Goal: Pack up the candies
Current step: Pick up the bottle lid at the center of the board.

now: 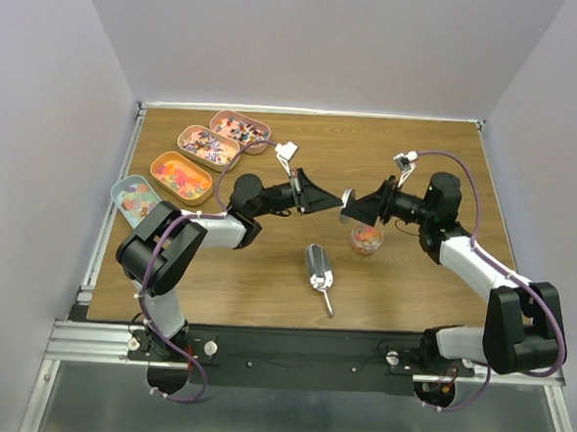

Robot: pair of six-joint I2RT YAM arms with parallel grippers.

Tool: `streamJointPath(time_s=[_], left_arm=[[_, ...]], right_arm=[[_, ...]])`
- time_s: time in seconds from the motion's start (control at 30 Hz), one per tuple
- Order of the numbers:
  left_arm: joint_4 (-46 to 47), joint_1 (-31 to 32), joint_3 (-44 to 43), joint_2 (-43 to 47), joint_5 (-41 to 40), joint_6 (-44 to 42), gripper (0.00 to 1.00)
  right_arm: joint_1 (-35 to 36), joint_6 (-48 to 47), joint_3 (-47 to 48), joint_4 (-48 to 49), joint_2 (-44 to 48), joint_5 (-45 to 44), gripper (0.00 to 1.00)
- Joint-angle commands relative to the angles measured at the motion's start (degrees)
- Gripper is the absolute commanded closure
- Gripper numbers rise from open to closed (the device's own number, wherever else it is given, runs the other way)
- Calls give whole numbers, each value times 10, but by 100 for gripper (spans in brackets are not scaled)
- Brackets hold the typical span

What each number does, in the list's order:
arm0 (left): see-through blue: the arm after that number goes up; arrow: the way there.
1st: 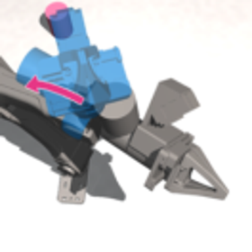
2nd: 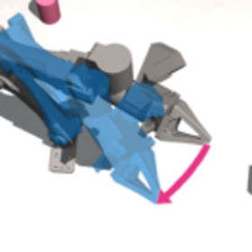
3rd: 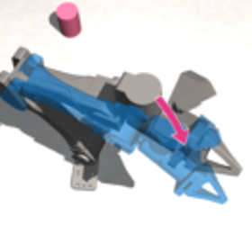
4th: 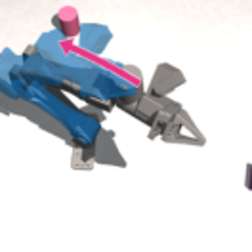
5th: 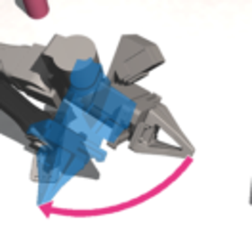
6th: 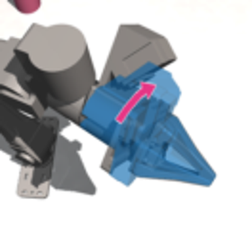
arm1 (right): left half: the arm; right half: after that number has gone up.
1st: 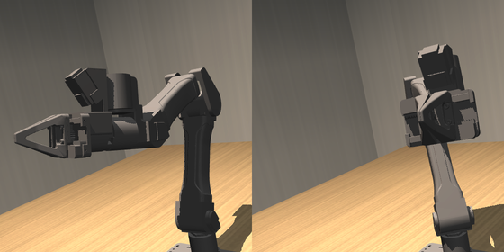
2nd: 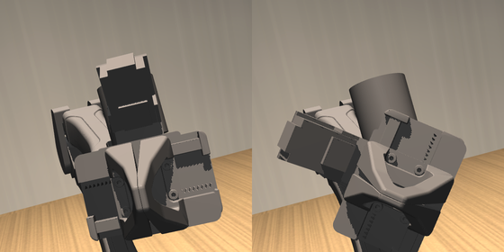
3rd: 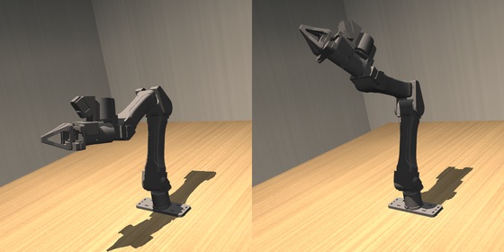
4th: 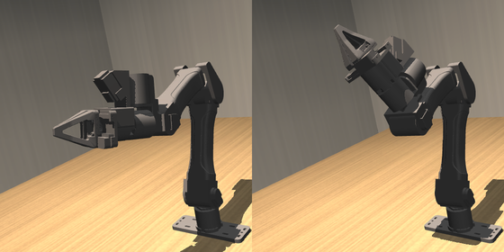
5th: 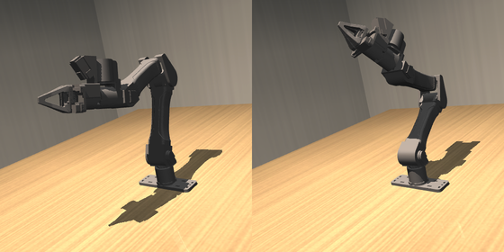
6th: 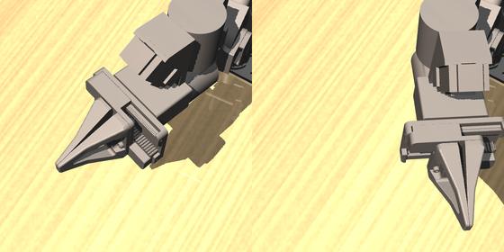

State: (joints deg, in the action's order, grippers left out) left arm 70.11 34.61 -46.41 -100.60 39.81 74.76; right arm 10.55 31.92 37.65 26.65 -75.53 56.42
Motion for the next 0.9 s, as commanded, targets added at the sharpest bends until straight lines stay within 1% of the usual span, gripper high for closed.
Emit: streamJointPath(time_s=[0.0,0.1,0.13,0.2,0.23,0.3,0.4,0.5,0.6,0.63,0.7,0.77,0.8,0.83,0.87], left_arm=[[-17,5,-16,19,6,-15,100],[-45,5,-21,25,4,-34,100],[-53,5,-24,27,2,-38,95],[-73,5,-25,34,-3,-54,88],[-80,5,-25,35,-6,-59,81],[-96,5,-27,40,-9,-72,72],[-111,5,-28,42,-13,-81,71],[-115,5,-28,41,-16,-83,71],[-131,5,-30,42,-20,-95,64],[-139,5,-30,44,-25,-102,59],[-170,5,-35,48,-31,-128,53],[-194,5,-37,58,-50,-160,43],[-224,5,-38,63,-59,-174,42],[-244,4,-40,73,-81,-189,36],[-266,3,-46,80,-96,-210,36]], right_arm=[[5,-19,21,-19,-3,11,39],[4,-29,23,-39,-2,6,44],[4,-32,24,-44,-1,4,44],[4,-36,23,-54,0,0,47],[4,-37,23,-56,1,-1,48],[4,-41,23,-69,2,-7,49],[5,-55,26,-94,7,-13,50],[4,-55,21,-100,15,-20,50],[4,-60,19,-119,21,-31,50],[4,-68,19,-127,24,-33,50],[4,-74,18,-150,32,-51,50],[4,-79,16,-165,39,-69,51],[4,-82,16,-185,42,-77,51],[5,-91,20,-199,49,-87,51],[5,-96,23,-215,51,-108,51]])
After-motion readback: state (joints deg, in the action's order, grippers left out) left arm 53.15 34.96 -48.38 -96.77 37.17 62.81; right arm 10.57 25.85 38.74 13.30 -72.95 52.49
